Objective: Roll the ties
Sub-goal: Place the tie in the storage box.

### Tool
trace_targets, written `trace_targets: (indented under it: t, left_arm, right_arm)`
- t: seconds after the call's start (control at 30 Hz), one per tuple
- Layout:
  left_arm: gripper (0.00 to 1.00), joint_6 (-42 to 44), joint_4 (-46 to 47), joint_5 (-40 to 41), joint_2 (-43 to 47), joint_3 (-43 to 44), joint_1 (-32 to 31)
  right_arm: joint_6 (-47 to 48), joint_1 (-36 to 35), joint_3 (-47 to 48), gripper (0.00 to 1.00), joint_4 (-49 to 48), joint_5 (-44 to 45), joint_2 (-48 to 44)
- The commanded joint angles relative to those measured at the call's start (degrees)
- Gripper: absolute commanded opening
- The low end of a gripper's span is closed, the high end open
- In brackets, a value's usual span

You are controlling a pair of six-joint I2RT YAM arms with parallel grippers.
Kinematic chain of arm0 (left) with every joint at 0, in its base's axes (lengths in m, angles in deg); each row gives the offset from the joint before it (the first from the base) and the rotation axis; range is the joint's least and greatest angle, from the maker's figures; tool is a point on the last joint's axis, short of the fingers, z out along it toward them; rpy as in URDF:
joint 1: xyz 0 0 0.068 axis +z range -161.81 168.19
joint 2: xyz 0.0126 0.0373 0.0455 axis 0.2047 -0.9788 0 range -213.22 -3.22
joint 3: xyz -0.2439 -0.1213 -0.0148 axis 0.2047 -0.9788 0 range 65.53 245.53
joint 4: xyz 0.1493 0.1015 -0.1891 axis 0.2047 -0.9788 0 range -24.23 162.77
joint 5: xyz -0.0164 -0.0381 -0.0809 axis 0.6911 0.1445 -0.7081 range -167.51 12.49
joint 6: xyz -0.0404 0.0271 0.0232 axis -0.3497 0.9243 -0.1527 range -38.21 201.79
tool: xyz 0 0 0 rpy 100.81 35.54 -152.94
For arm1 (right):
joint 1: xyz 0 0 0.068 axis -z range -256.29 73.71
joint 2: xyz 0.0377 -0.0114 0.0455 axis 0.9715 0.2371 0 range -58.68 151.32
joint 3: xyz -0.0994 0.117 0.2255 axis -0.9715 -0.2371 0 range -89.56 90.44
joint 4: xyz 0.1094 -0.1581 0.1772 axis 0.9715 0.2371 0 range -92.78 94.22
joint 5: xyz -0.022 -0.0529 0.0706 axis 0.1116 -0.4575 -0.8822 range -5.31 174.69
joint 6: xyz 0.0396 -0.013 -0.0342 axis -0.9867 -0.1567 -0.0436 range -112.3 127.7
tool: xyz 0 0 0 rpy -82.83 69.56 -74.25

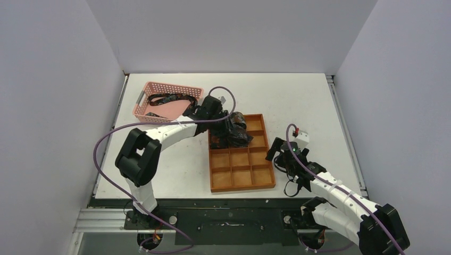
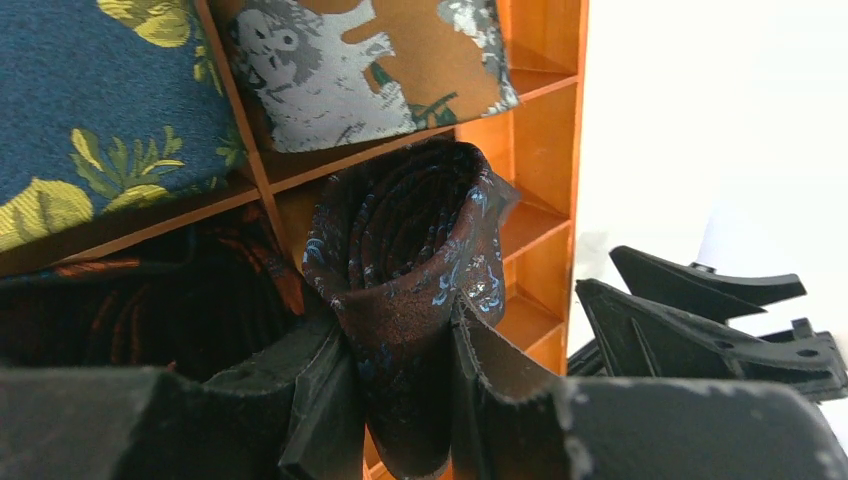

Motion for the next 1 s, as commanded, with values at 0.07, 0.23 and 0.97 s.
trace_targets:
  t: [0.07,0.23,0.97]
  left_arm:
    - [0.00,4.5,-6.0,7.1,-2.1,4.0,-1.2]
    - [0.00,5.6,-8.8,10.9,-4.5,6.7,-3.2]
    - [0.21,9.2,-24.4,26.9,-13.4,22.2,-12.4]
  right_arm:
    - [-0.4,0.5,-1.6,0.98,-3.8,-0.7,0.2]
    - [-0.2,0.5,-2.0,0.98,-3.5,-0.9,-0.3]
    - [1.4,0.9,-3.2,0.98,-4.0,-1.4,1.7]
